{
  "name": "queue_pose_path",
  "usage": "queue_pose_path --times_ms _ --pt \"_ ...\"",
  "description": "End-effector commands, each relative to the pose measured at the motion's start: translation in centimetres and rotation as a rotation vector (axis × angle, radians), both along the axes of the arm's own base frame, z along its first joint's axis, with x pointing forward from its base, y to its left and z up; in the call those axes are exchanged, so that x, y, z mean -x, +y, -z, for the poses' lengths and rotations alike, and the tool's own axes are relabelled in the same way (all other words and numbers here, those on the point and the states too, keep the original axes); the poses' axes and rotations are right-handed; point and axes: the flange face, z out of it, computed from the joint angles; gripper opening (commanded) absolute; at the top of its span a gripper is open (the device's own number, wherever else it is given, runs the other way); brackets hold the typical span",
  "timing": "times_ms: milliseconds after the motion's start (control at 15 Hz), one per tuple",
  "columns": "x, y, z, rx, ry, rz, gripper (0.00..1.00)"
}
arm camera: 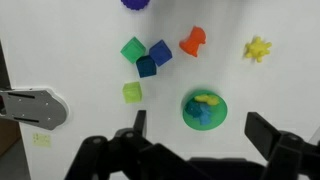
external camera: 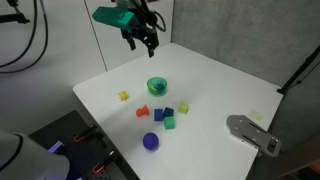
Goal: Put the orange object inside the bowl
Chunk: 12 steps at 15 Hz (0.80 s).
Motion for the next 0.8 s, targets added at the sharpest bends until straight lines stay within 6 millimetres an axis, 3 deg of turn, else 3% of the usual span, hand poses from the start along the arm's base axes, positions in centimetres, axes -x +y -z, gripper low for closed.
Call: queue_pose_path --times_ms 0,400,733 --pt "0.0 0.0 -0.1 0.0 0.0 0.0 1.0" --pt "0.0 0.0 -0.1 0.0 -0.001 0.0 1.0" --pt "-2.5 1.0 1.9 -0.06 0.045 -0.045 1.0"
